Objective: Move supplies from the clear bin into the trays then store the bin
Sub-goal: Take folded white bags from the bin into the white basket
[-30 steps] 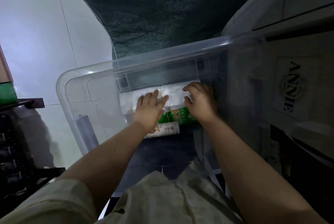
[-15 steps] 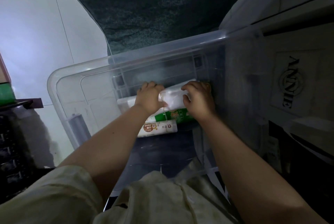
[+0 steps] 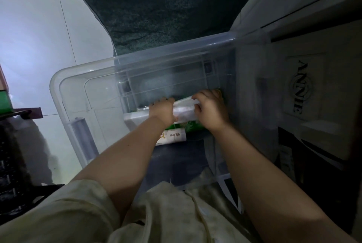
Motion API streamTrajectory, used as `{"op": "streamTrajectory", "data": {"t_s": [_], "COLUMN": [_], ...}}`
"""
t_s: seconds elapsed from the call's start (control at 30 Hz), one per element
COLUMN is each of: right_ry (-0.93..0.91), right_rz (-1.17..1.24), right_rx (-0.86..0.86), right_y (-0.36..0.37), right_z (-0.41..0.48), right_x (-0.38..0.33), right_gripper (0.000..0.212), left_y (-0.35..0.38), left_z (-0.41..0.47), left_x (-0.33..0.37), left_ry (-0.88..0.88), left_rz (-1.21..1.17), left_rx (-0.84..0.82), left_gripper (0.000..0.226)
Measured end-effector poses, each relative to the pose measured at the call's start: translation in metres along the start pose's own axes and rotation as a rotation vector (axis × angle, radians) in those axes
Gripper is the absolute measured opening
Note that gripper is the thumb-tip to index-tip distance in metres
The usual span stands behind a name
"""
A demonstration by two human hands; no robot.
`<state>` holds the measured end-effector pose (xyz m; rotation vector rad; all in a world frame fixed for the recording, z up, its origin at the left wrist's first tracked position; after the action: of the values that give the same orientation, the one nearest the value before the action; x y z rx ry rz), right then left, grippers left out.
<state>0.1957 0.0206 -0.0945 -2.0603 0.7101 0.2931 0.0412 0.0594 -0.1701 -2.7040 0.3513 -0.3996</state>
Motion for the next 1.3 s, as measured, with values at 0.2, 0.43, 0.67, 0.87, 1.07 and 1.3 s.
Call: {"op": "streamTrajectory", "data": {"t_s": [0.2,0.43,0.67,0.87,1.07,1.3], "right_ry": [-0.163,-0.208,-0.051,0.141,0.372,0.503], "right_rz": [-0.053,-0.11,-0.131,-0.122,0.027,0.581], "right_rx": [0.06,0.32,0.568,0.766,1.006,1.284], "right_y": [-0.044,-0.105,-0.115,-0.103,-0.109,-0.081], "right_z": [-0.036,-0.126,-0.223,-0.307,-0.428,-0.594], "right_x": [-0.033,-0.089,-0.134,-0.155,-0.133,-0.081], "right_gripper": [0.026,0.019,0.029,0.023,0.035,0.041], "left_y": [-0.038,-0.108,-0.131,-0.137,-0.106,0.011], "left_z": [-0.054,-0.157,-0.263,-0.353,-0.438,-0.541], "left_x": [0.014,0.041,0.058,0.099,0.19,0.32], "left_ry": [0.097,0.297,0.547,0.785,1.0,1.182], "left_rz": [-0.125,-0.153,-0.008,0.063,-0.045,-0.175], "left_rx": [0.26,0.526,0.718,0.708,0.45,-0.015], "left_gripper": [0.034,0.025,0.027,0.022,0.031,0.038]}}
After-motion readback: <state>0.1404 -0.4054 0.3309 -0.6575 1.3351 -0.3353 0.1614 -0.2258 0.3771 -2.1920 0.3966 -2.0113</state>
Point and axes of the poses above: each hand's wrist, its own z-axis towards the middle knuckle, its own y-axis out of the palm, x = y × z, the point moved 3 cm from there along z, towards the middle knuckle, and after that the axes turned 10 degrees about -x, right-handed, at the moved point
